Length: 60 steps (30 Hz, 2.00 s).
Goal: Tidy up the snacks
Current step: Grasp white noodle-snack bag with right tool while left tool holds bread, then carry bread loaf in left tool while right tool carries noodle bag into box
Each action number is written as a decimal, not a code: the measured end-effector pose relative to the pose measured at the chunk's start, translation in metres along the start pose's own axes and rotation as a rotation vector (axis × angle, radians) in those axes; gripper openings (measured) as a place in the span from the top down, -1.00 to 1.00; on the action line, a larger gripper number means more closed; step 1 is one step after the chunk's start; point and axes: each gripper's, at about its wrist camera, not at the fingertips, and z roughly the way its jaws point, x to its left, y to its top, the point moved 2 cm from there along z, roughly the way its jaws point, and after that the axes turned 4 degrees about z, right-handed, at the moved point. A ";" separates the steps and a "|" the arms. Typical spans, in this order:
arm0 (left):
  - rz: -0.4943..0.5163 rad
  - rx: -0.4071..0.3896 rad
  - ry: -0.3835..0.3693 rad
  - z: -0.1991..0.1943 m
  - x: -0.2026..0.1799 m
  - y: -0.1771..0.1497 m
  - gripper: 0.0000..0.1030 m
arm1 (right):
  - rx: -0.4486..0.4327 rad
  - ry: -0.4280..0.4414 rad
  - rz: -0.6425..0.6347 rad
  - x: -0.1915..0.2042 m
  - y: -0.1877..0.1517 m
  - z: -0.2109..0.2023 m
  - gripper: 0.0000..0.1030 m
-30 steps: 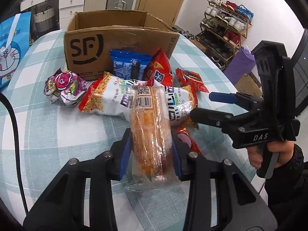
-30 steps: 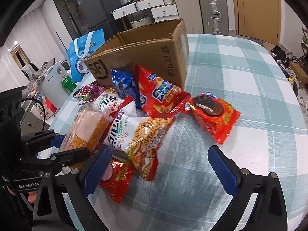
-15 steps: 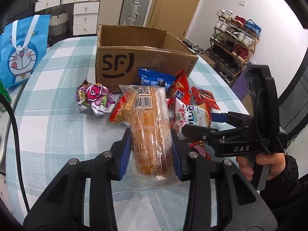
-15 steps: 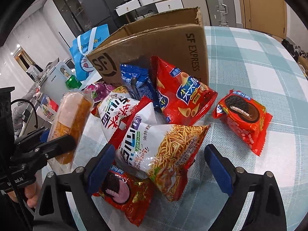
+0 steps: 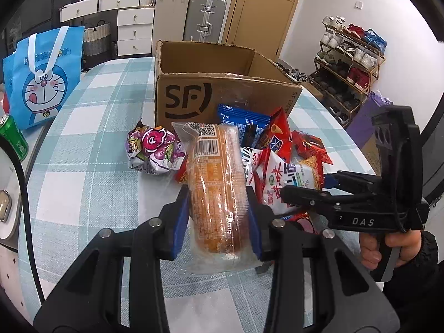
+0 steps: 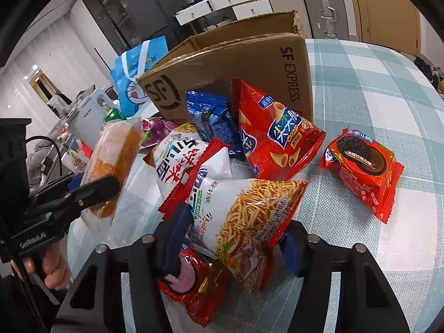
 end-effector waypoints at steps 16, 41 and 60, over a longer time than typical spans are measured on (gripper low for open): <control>0.011 -0.039 0.012 -0.008 -0.003 0.007 0.33 | -0.172 -0.016 -0.045 0.005 -0.012 -0.065 0.08; 0.096 -0.221 0.013 -0.072 -0.019 0.088 0.33 | -0.354 -0.260 -0.222 0.064 0.055 -0.194 0.08; 0.076 -0.202 0.108 -0.032 -0.001 0.137 0.33 | -0.416 -0.146 -0.133 0.058 0.113 -0.128 0.08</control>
